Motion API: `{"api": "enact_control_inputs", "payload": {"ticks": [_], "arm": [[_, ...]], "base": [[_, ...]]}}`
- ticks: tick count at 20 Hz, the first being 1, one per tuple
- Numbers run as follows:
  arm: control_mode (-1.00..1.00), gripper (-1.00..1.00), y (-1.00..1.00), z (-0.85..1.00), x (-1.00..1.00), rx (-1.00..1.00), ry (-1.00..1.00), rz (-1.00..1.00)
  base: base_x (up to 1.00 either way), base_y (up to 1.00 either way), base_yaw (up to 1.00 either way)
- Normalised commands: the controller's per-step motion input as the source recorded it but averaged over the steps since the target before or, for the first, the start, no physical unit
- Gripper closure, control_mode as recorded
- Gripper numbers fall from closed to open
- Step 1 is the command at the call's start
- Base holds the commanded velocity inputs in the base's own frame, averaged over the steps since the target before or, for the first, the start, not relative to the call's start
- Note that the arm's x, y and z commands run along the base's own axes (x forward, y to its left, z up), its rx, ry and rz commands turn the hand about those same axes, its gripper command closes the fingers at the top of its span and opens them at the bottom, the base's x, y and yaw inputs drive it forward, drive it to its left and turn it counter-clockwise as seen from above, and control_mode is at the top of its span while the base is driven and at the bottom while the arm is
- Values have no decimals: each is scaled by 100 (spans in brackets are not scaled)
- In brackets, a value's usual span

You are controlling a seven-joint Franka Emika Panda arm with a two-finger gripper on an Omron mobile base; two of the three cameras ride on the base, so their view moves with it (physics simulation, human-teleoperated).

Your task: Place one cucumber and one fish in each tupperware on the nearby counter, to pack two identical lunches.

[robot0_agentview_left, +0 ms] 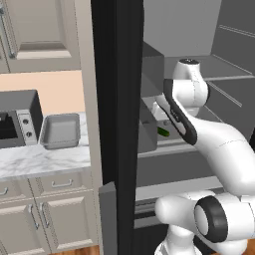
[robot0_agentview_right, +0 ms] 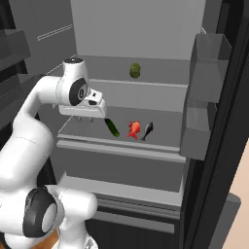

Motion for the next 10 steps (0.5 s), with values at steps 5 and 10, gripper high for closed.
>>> {"api": "enact_control_inputs", "payload": {"ticks": [5,10], "arm": [[-100,-100,-6,3,-19,1,-9,0],[-100,-100,-38,25,-43,0,-27,-2]], "base": [[0,0,0],[0,0,0]]}}
